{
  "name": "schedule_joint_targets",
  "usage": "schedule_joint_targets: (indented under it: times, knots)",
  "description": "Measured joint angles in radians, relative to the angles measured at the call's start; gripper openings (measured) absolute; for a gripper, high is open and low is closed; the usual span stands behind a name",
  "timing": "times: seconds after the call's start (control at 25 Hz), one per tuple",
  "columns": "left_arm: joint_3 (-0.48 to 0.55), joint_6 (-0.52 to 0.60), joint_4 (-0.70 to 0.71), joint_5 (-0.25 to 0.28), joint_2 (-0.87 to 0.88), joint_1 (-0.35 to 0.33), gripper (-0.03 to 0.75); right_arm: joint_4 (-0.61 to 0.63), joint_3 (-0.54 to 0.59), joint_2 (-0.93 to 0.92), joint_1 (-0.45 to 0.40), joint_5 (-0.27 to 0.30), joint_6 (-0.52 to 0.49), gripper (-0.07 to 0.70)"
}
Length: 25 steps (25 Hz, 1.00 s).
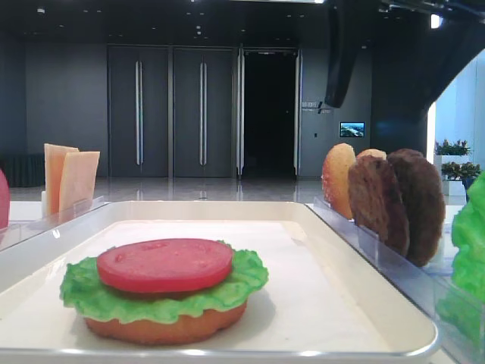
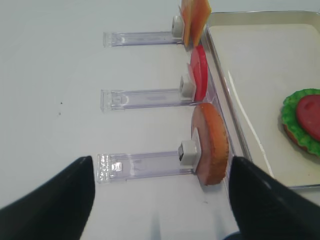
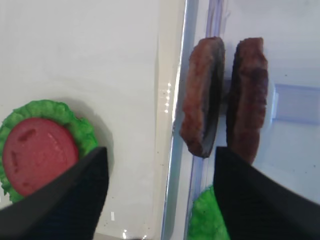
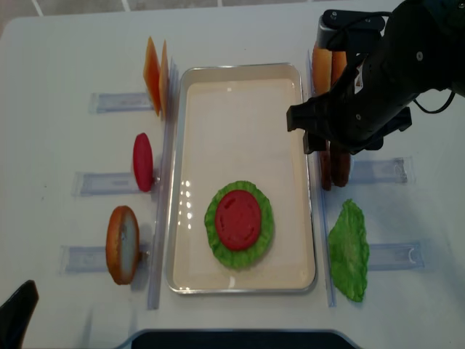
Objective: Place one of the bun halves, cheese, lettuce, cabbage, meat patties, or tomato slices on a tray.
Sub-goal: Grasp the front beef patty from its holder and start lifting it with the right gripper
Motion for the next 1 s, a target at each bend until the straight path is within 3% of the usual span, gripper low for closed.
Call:
schedule_joint_targets:
  times: [1.0]
  knots:
    - [0.0, 0.0, 0.0, 0.0, 0.0, 0.0, 0.639, -0.035, -0.01, 0.145, 0.005, -0.074, -0.035, 0.461]
